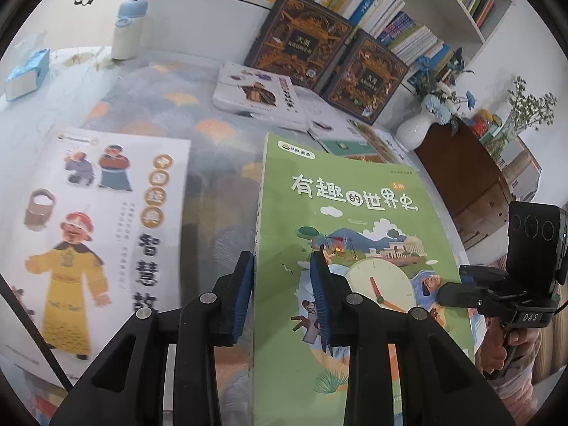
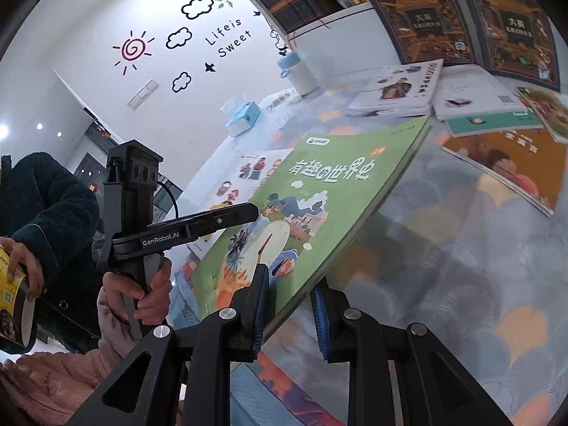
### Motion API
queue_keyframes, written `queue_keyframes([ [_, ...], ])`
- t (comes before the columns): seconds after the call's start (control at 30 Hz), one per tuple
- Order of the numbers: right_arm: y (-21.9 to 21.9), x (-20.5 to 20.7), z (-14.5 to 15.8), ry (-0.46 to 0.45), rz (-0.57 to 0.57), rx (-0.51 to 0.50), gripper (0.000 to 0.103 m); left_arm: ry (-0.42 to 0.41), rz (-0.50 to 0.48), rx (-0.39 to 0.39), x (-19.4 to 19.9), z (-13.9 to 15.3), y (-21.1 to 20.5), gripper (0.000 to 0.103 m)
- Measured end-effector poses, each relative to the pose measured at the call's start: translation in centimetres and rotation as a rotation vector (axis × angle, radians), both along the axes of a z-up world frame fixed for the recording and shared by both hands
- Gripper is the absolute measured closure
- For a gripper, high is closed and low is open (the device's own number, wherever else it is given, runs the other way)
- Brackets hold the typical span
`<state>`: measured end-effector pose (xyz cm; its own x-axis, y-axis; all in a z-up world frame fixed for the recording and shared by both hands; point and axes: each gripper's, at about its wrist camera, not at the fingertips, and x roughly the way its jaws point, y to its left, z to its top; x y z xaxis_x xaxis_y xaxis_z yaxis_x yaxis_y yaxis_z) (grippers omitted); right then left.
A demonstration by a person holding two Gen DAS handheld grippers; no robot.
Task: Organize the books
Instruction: 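Lift the green book with both tools and carry it toward the stack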
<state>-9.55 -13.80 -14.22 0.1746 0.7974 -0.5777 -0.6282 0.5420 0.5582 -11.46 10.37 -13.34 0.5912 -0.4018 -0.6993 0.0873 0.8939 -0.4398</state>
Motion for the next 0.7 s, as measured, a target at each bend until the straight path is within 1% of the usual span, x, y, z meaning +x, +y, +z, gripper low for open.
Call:
queue_keyframes([
  [0.17, 1.2, -0.2, 1.1, -0.012, 0.012, -0.003, 0.080, -0.012, 0.003, -0.008, 0.0, 0.7, 1.0, 0.074],
  [0.37, 2.0, -0.4, 1.8, -0.025, 0.031, -0.006, 0.080, -0.028, 0.017, -0.017, -0.3, 1.2, 2.2, 0.074],
  [0.7, 3.1, 0.3, 1.8, -0.021, 0.055, 0.002, 0.080, -0.035, 0.038, -0.021, -0.4, 1.3, 3.5, 0.074],
])
